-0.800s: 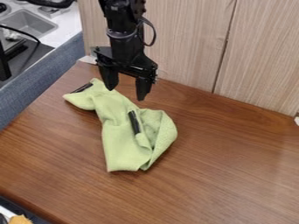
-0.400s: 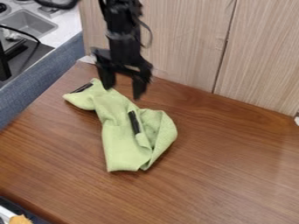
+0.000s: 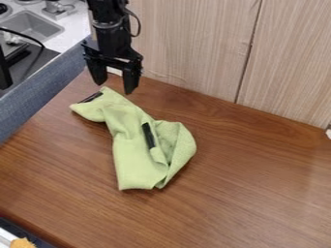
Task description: Fold the cloth from the top left to right
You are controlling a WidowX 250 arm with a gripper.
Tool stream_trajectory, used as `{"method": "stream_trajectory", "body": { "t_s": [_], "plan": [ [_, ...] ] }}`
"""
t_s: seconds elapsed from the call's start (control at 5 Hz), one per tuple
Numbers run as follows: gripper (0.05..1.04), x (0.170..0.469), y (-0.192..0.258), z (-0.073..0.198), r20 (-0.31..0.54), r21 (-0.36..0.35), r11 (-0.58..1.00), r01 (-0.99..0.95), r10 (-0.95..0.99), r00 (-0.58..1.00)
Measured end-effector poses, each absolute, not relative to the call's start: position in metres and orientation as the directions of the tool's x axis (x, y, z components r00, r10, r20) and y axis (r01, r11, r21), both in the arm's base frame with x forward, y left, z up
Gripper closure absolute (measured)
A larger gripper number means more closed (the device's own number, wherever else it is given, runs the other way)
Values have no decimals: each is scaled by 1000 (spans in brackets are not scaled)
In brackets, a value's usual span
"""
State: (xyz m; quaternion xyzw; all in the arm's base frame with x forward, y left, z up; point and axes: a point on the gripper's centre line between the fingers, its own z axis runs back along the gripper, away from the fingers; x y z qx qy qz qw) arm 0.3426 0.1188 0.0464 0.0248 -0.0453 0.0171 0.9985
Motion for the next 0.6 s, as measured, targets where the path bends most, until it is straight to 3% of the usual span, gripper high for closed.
{"method": "stream_trajectory", "body": {
  "t_s": [0.2, 0.6],
  "plan": [
    [83, 336, 160, 31, 66, 61, 995, -84, 80, 995],
    [83, 339, 195, -2, 29, 34, 990, -136, 135, 990]
  ]
}}
